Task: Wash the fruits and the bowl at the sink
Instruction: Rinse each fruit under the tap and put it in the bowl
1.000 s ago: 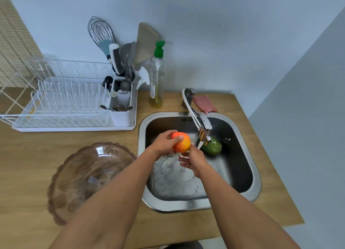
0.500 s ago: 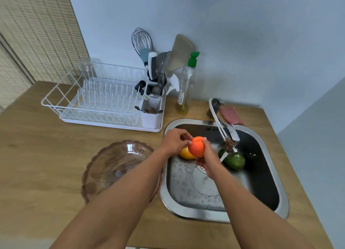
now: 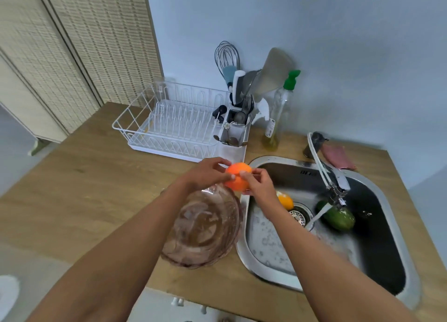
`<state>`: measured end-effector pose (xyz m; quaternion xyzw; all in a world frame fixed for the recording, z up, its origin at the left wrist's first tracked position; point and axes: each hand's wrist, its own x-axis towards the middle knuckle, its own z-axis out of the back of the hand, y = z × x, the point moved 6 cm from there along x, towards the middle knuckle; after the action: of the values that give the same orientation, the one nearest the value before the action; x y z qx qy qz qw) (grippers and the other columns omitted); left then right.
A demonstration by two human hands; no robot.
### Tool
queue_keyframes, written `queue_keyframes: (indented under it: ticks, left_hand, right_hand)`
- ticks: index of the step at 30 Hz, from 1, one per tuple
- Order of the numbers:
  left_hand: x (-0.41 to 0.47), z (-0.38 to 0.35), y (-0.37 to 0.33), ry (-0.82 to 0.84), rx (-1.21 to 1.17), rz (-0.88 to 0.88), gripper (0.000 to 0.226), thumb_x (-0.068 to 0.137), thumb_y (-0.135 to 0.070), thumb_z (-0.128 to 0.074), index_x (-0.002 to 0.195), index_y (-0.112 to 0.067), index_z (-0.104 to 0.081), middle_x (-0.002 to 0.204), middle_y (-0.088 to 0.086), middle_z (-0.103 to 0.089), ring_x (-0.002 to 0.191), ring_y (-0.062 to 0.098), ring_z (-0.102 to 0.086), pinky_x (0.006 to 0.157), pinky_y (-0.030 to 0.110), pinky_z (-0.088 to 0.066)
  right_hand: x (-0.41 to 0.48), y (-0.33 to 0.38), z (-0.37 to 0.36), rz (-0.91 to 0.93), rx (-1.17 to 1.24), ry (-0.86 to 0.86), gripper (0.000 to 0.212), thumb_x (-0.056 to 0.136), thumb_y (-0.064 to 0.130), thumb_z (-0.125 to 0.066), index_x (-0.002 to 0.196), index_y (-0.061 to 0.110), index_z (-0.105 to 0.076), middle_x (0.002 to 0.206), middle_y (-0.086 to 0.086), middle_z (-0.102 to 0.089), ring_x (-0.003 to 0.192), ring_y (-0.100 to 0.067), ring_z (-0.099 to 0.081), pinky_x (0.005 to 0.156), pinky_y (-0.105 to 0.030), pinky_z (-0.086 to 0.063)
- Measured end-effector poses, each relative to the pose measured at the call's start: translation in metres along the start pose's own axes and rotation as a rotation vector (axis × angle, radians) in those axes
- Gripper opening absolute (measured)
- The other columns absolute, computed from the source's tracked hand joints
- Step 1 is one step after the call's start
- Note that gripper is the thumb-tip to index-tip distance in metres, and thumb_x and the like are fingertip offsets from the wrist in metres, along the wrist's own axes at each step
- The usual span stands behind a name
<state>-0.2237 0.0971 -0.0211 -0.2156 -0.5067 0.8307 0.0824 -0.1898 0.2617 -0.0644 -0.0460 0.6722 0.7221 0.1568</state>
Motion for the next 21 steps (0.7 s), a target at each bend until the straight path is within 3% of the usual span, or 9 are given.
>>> queue_keyframes:
  ticks: [3,8,12,16,21]
  left_hand:
    - [-0.016,0.029,0.023,-0.034,0.100,0.030,0.043,0.080,-0.020,-0.079,0.121,-0.018,-0.066,0.109,0.002,-0.071,0.096,0.015,-0.067,0.074,0.018,-0.049]
    - [-0.043,0.055,0.061,-0.021,0.056,0.150,0.035,0.083,-0.008,-0.075,0.116,-0.007,-0.064,0.089,0.015,-0.070,0.077,0.020,-0.065,0.059,0.021,-0.052]
    - [-0.056,0.058,0.086,0.016,0.099,0.240,0.032,0.081,-0.004,-0.075,0.111,-0.005,-0.063,0.088,0.014,-0.067,0.072,0.020,-0.064,0.060,0.024,-0.053]
    - [-0.061,0.059,0.097,-0.061,0.133,0.242,0.030,0.081,-0.001,-0.074,0.108,-0.006,-0.063,0.083,0.012,-0.067,0.068,0.022,-0.064,0.063,0.032,-0.054]
    - [-0.061,0.062,0.100,-0.059,0.301,0.273,0.026,0.083,-0.016,-0.072,0.107,-0.013,-0.064,0.085,0.006,-0.066,0.069,0.021,-0.061,0.070,0.034,-0.055]
  right_hand:
    - [-0.005,-0.001,-0.030,0.034,-0.127,0.117,0.044,0.083,0.039,-0.072,0.116,0.021,-0.050,0.107,-0.003,-0.058,0.100,-0.023,-0.063,0.085,-0.045,-0.058]
    - [-0.018,0.002,-0.068,0.154,-0.381,0.257,0.048,0.084,0.045,-0.069,0.124,0.020,-0.057,0.110,0.002,-0.065,0.095,-0.014,-0.063,0.079,-0.024,-0.049]
    - [-0.021,-0.007,-0.092,0.173,-0.486,0.383,0.052,0.085,0.046,-0.067,0.129,0.020,-0.057,0.119,-0.001,-0.066,0.100,-0.015,-0.063,0.086,-0.033,-0.054]
    - [-0.021,-0.010,-0.099,0.172,-0.589,0.387,0.054,0.088,0.047,-0.063,0.135,0.022,-0.054,0.127,0.001,-0.063,0.109,-0.017,-0.062,0.095,-0.038,-0.052]
    - [-0.018,-0.019,-0.103,0.100,-0.668,0.520,0.058,0.093,0.040,-0.058,0.145,0.018,-0.043,0.130,-0.005,-0.062,0.116,-0.025,-0.061,0.099,-0.038,-0.048]
